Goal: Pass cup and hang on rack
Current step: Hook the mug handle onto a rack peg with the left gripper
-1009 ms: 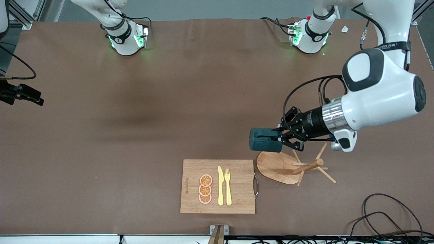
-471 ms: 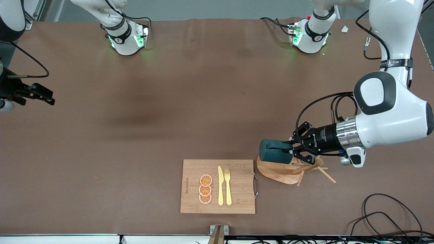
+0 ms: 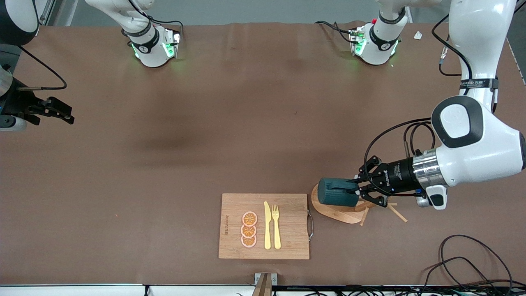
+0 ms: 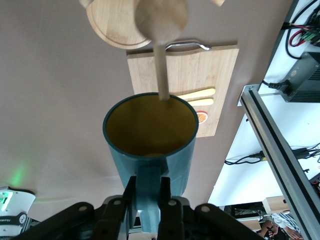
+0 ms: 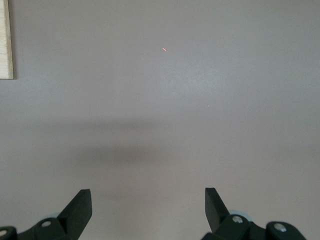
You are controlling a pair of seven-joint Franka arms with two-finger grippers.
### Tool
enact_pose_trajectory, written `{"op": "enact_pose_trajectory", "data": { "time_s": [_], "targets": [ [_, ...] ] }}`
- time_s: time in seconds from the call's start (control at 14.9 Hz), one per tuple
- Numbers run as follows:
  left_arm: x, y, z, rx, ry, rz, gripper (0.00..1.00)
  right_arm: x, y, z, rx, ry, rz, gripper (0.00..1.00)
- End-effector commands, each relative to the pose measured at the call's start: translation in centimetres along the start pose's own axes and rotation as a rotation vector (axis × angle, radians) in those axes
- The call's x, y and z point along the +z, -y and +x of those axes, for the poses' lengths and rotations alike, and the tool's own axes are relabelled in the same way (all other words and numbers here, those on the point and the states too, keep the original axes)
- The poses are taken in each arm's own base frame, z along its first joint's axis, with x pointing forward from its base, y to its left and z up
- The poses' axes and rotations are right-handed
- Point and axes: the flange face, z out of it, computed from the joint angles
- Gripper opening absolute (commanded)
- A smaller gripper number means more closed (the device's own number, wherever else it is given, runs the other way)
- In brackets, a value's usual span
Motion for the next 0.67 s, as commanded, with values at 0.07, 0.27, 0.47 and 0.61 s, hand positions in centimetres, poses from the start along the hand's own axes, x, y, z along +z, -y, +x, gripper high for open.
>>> {"op": "enact_pose_trajectory", "data": {
  "time_s": [0.07, 0.27, 0.47, 0.61],
  "targets": [
    [-0.8, -0.5, 2.1, 0.013, 0.019, -0.024, 0.00, -0.2, -0.4, -1.0, 0.016, -0.016, 0.015, 1.00],
    [-1.1, -0.7, 3.0, 0.008, 0.016, -0.030, 0.00, -0.1, -0.3, -0.9, 0.014, -0.013, 0.015, 1.00],
    [-1.2, -1.0, 4.4, 0.007, 0.010, -0.048, 0.01, -0.1, -0.3, -0.9, 0.014, -0.015, 0.015, 1.00],
    [-0.7, -1.1, 4.8, 0.006, 0.007, -0.046, 0.01, -0.2, -0.2, -1.0, 0.013, -0.015, 0.015, 1.00]
  ]
}}
